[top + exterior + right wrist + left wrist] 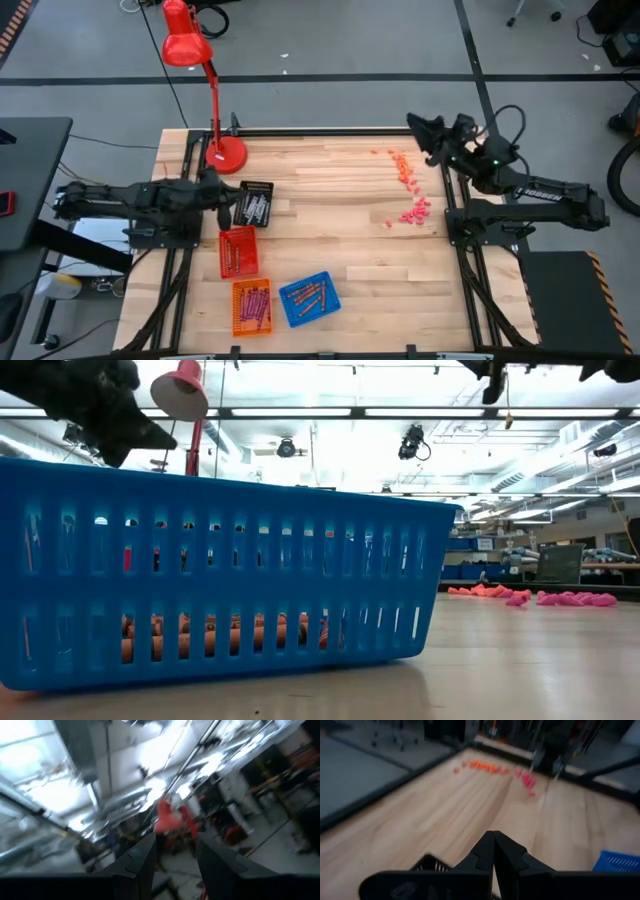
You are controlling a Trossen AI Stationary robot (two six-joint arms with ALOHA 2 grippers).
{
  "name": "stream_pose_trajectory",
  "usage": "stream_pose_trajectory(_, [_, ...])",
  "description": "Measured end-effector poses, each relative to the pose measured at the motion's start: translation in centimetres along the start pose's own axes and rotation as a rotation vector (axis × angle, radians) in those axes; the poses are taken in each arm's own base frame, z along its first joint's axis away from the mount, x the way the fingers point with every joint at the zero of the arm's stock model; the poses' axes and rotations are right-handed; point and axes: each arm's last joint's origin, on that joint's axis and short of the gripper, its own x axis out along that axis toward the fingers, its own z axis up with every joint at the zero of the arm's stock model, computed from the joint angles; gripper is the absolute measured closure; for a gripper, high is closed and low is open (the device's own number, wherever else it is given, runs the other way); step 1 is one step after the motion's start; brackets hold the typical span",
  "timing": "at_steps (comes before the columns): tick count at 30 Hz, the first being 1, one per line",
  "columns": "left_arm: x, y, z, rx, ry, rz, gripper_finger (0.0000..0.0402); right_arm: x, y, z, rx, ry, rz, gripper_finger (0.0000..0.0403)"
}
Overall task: Sort crayons
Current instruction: Return to Home Position
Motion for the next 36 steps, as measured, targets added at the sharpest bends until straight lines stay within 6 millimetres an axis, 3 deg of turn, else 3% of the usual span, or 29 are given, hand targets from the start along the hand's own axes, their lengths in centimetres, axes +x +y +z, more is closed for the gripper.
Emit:
stream_pose_trajectory(8, [-0.6, 1.1, -2.6, -0.045, -0.071, -0.044, 0.0388, -0.5, 0.1, 0.6, 0.033, -0.053, -0.053, 0.0259])
stream_pose_trajectory(19, [0.0, 2.1, -6.5, -0.157, -0.072, -0.087, 0.0388, -0.4, 0.6, -0.9, 0.038, -0.049, -0.062, 0.0259])
stream_pose_trajectory(29, [-0.2, 2.3, -6.8, -0.168, -0.061, -0.082, 0.0388, -2.8, 0.9, 0.5, -0.097, -0.070, -0.201, 0.0259])
stream_pose_trajectory(36, [-0.2, 2.3, -6.8, -0.172, -0.062, -0.083, 0.0388, -3.4, -0.7, -2.1, -0.121, -0.008, -0.287, 0.0259])
